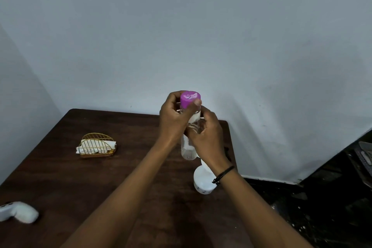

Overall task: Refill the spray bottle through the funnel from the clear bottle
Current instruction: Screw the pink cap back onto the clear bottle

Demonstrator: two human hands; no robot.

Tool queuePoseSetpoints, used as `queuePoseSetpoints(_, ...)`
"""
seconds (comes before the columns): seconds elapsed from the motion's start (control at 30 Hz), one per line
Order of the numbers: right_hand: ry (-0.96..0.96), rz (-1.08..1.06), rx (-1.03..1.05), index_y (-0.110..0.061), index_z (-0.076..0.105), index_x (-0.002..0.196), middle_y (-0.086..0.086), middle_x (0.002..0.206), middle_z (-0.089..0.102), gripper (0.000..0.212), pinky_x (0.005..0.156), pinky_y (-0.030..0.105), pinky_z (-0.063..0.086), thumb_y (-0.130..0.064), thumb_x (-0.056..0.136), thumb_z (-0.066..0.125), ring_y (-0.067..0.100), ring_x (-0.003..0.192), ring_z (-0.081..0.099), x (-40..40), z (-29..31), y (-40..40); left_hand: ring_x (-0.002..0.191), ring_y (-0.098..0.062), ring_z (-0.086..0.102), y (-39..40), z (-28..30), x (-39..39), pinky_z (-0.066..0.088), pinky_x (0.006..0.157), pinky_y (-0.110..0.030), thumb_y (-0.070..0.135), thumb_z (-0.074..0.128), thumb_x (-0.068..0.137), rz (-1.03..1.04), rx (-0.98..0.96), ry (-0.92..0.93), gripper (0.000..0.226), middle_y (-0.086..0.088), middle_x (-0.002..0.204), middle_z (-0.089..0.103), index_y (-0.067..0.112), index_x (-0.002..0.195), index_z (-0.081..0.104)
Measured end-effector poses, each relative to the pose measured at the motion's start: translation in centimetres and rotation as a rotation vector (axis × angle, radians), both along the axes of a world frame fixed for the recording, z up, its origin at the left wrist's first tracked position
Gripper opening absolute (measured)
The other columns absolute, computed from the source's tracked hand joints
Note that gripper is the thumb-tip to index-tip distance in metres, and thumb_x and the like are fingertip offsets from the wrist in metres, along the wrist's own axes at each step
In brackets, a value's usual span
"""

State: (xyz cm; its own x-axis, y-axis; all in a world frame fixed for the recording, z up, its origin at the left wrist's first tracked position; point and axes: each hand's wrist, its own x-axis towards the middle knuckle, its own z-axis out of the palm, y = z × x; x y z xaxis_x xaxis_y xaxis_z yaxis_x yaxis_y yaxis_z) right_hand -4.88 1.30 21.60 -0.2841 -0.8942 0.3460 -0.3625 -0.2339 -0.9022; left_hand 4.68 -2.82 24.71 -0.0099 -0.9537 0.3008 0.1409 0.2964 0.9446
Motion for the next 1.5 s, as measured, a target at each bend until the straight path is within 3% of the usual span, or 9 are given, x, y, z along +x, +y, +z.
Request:
queuePoseSetpoints(0.2, -0.014, 0.049, 0.000, -0.020, 0.060, 0.125, -0.002, 0.113, 0.063, 0.051, 0.083, 0.022, 0.056, -0.013, 0.078, 0.080, 0.008, 0.098, 0.065, 0.8, 0.0, -0.1, 0.099, -0.014, 0.068, 0.0, -0.7, 0.9, 0.057, 0.079, -0.027, 0.033, 0.069, 0.085, -0.056, -0.021, 0.086, 0.044, 0.000, 0.120, 0.062, 0.021, 0.124, 0.055)
queuePoseSetpoints(0.33, -0.044, 0.063, 0.009, -0.026, 0.060, 0.122, -0.002, 0.112, 0.064, 0.053, 0.084, 0.033, 0.057, -0.032, 0.072, 0.077, 0.011, 0.098, 0.067, 1.4, -0.2, -0.1, 0.091, -0.011, 0.068, 0.1, -1.0, 1.2, 0.055, 0.075, -0.027, 0.025, 0.054, 0.096, -0.037, -0.020, 0.141, 0.026, -0.005, 0.107, 0.065, 0.007, 0.115, 0.057)
queuePoseSetpoints(0.43, -0.053, 0.073, 0.027, -0.028, 0.060, 0.120, -0.001, 0.113, 0.065, 0.051, 0.086, 0.040, 0.058, -0.036, 0.072, 0.075, 0.013, 0.099, 0.067, 1.7, -0.7, 0.0, 0.100, -0.014, 0.067, -0.1, -1.5, 1.7, 0.054, 0.085, -0.032, 0.036, 0.041, 0.102, -0.068, 0.015, 0.081, 0.031, -0.004, 0.113, 0.068, 0.019, 0.119, 0.061)
queuePoseSetpoints(0.6, -0.066, 0.090, 0.035, -0.032, 0.059, 0.117, -0.002, 0.115, 0.065, 0.045, 0.087, 0.038, 0.058, -0.021, 0.078, 0.077, 0.010, 0.101, 0.067, 1.7, -0.7, -0.2, 0.091, -0.012, 0.068, -0.1, -1.9, 1.9, 0.058, 0.076, -0.035, 0.047, 0.067, 0.079, 0.007, -0.055, 0.003, 0.052, -0.007, 0.114, 0.062, 0.014, 0.116, 0.052)
queuePoseSetpoints(0.77, -0.063, 0.091, 0.035, -0.026, 0.058, 0.126, -0.001, 0.117, 0.066, 0.061, 0.088, 0.035, 0.058, -0.044, 0.070, 0.072, 0.011, 0.103, 0.067, 1.8, -1.0, -0.2, 0.092, -0.011, 0.068, -0.2, -2.0, 1.8, 0.055, 0.079, -0.031, 0.038, 0.036, 0.104, -0.053, -0.002, 0.078, 0.035, -0.002, 0.102, 0.070, 0.017, 0.114, 0.062)
queuePoseSetpoints(0.93, -0.083, 0.088, 0.044, -0.027, 0.060, 0.121, -0.002, 0.113, 0.067, 0.047, 0.087, 0.042, 0.058, -0.022, 0.077, 0.076, 0.012, 0.100, 0.068, 1.7, -1.3, -0.5, 0.088, -0.010, 0.066, -0.6, -2.3, 1.8, 0.056, 0.077, -0.031, 0.047, 0.059, 0.087, -0.018, -0.033, 0.031, 0.041, 0.001, 0.102, 0.065, 0.014, 0.110, 0.056)
queuePoseSetpoints(1.07, -0.078, 0.087, 0.055, -0.026, 0.058, 0.124, -0.004, 0.115, 0.067, 0.050, 0.088, 0.038, 0.058, -0.019, 0.079, 0.078, 0.010, 0.101, 0.067, 1.7, -1.5, -0.6, 0.097, -0.018, 0.067, -1.0, -2.8, 1.9, 0.055, 0.085, -0.038, 0.037, 0.043, 0.102, -0.048, -0.027, 0.045, 0.029, -0.001, 0.105, 0.070, 0.019, 0.113, 0.063)
queuePoseSetpoints(1.23, -0.052, 0.056, 0.055, -0.025, 0.062, 0.118, -0.006, 0.108, 0.068, 0.044, 0.082, 0.028, 0.058, -0.016, 0.078, 0.079, 0.005, 0.094, 0.066, 2.0, -1.4, -0.8, 0.089, -0.016, 0.069, -0.9, -2.3, 2.2, 0.058, 0.075, -0.030, 0.059, 0.070, 0.073, -0.048, -0.013, 0.038, 0.055, 0.000, 0.100, 0.070, 0.018, 0.109, 0.059)
queuePoseSetpoints(1.5, -0.016, 0.105, 0.097, -0.019, 0.063, 0.119, -0.005, 0.108, 0.068, 0.046, 0.073, 0.004, 0.044, -0.017, 0.078, 0.082, 0.000, 0.093, 0.062, 2.6, -1.8, -1.1, 0.089, -0.011, 0.068, -1.8, -3.7, 3.9, 0.056, 0.074, -0.027, 0.072, 0.069, 0.067, -0.141, 0.038, 0.044, 0.072, 0.004, 0.098, 0.071, 0.016, 0.111, 0.060)
